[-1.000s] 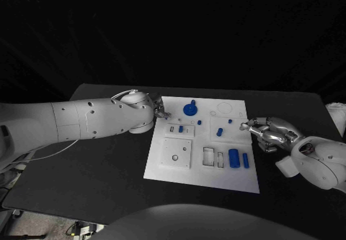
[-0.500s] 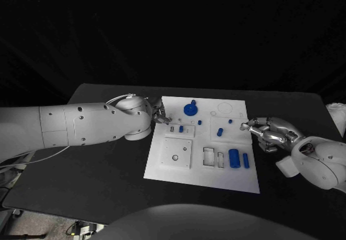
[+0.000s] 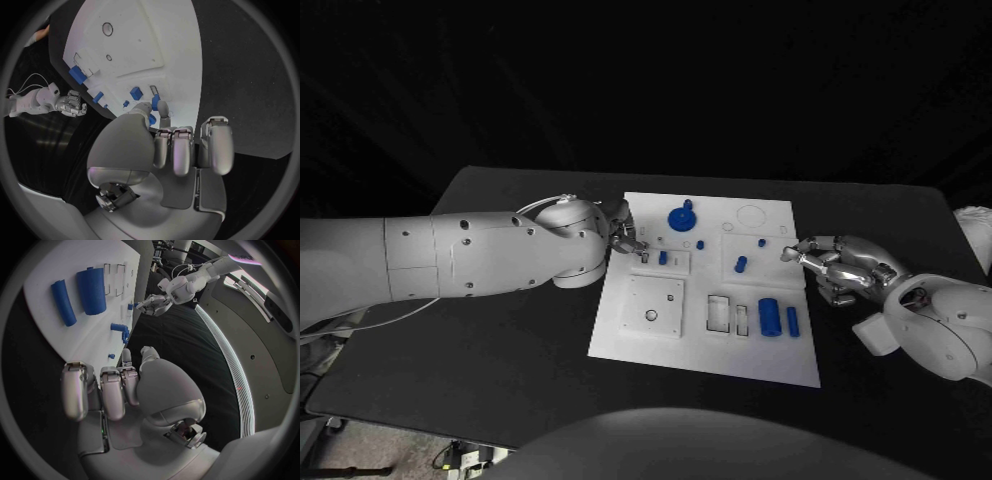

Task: Assemble the parts on the task board

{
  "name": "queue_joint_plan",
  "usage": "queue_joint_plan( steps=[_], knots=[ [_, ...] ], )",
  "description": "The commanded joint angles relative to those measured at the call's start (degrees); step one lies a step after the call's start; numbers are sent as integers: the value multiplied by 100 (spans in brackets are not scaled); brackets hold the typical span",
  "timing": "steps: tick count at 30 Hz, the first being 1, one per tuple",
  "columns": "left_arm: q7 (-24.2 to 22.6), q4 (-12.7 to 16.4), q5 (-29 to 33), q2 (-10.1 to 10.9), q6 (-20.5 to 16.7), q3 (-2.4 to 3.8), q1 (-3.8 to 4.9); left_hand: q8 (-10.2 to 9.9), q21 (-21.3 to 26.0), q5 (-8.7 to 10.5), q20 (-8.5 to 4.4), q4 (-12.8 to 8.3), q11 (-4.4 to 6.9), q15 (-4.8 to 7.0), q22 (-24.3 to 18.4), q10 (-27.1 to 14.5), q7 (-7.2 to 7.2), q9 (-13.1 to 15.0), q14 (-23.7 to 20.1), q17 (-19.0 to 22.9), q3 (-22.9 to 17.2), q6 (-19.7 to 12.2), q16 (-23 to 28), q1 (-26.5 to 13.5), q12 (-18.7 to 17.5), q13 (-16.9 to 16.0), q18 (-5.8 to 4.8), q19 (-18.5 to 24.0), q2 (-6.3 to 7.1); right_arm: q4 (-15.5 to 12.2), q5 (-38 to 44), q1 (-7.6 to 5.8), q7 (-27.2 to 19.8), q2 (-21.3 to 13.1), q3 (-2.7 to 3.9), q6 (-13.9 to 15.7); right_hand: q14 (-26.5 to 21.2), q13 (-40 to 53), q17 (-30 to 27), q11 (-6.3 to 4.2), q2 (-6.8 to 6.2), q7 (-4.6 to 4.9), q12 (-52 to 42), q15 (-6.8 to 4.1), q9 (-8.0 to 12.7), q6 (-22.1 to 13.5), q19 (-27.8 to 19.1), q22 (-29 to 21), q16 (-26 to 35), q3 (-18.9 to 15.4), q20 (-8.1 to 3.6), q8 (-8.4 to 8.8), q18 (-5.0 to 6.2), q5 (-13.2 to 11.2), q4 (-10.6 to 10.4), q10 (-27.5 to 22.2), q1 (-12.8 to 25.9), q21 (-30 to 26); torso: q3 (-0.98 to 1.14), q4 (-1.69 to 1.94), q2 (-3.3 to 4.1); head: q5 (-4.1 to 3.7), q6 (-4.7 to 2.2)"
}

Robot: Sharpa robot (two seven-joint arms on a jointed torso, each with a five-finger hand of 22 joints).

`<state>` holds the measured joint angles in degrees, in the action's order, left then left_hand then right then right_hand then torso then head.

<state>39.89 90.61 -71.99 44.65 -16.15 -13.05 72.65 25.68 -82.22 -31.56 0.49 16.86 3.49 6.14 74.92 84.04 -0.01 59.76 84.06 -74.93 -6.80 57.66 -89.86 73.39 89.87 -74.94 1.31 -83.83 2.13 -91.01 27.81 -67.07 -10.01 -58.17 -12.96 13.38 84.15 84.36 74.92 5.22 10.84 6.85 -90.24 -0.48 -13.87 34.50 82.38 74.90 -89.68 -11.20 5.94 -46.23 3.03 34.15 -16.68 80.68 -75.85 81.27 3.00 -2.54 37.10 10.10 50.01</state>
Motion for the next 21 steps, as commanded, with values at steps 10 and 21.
queue_joint_plan(
  steps=[10,21],
  knots=[
    [15,-15,-40,-65,-1,-2,-70,-38,38,42,-37,-11,32,29,1268,596,-13,-10,594,-1507,-76,18,-14,-49,13,-1506,50,-282,49,-8,41,12,-31,-5,-1,-90,549,564,1438,-259,-13,-14,24,-10,9,40,-44,1134,-7,31,-7,31,-20,7,16,932,-24,-36,5,-3,-4,1,-1],
    [8,-34,-8,-103,12,-2,-91,-47,43,50,-36,-12,31,28,1267,596,-11,-15,594,-1507,-111,16,-14,-64,13,-1506,50,-280,51,6,41,29,-37,-2,-1,-87,549,564,1437,-259,-14,-14,24,-10,9,41,-46,1134,-7,33,-7,31,-19,8,16,932,-27,-38,4,-5,-1,2,-1]
  ],
)
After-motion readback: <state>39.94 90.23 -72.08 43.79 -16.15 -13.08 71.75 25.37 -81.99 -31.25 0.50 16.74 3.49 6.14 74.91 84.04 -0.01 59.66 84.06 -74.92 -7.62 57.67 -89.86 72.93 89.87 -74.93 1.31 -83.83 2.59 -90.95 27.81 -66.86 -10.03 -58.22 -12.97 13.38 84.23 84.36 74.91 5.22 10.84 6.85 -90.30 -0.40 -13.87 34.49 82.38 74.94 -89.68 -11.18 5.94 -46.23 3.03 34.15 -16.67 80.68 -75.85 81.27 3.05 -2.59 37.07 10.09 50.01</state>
